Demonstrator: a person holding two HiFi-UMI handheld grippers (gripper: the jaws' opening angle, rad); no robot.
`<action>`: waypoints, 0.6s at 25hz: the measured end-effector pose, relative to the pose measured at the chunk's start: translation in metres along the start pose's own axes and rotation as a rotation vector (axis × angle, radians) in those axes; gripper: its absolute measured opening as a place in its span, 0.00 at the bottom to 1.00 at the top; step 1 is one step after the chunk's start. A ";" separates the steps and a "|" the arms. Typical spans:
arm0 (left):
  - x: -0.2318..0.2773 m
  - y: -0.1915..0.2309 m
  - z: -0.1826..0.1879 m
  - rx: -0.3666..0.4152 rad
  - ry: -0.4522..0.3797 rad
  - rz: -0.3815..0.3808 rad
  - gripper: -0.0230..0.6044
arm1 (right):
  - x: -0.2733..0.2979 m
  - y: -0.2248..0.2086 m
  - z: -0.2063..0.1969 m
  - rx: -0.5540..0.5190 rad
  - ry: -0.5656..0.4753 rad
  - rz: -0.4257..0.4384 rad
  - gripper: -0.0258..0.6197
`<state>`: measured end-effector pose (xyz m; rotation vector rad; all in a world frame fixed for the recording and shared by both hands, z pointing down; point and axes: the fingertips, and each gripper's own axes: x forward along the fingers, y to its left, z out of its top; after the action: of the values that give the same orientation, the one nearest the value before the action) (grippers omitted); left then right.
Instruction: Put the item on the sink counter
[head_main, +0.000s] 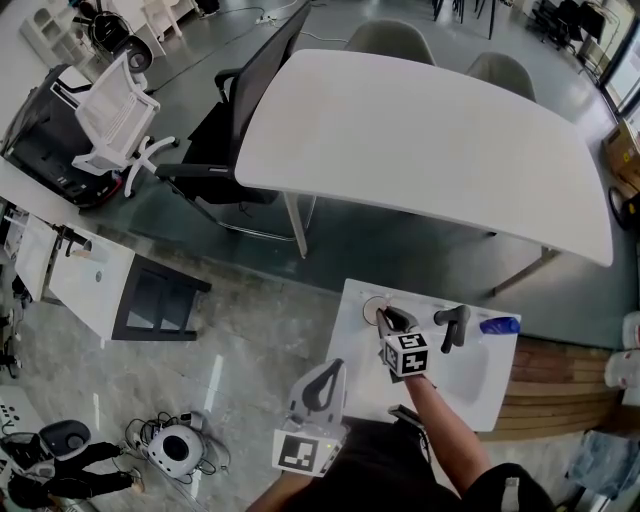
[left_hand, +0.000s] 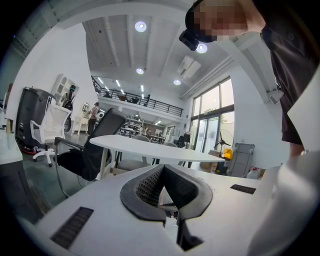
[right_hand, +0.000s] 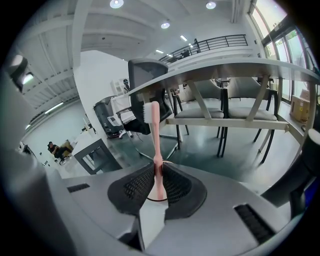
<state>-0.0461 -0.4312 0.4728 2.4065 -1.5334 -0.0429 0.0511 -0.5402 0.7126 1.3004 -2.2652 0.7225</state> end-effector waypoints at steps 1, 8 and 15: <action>0.000 0.000 -0.001 0.001 0.003 0.000 0.06 | 0.001 0.000 -0.001 0.002 0.003 0.001 0.11; 0.000 0.001 -0.003 -0.004 0.006 0.004 0.06 | 0.005 -0.001 -0.007 -0.003 0.027 -0.005 0.11; -0.002 -0.001 -0.003 -0.001 0.003 0.005 0.06 | 0.004 -0.004 -0.005 -0.008 0.023 -0.014 0.13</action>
<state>-0.0458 -0.4288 0.4756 2.4011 -1.5379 -0.0388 0.0532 -0.5415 0.7203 1.2962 -2.2367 0.7198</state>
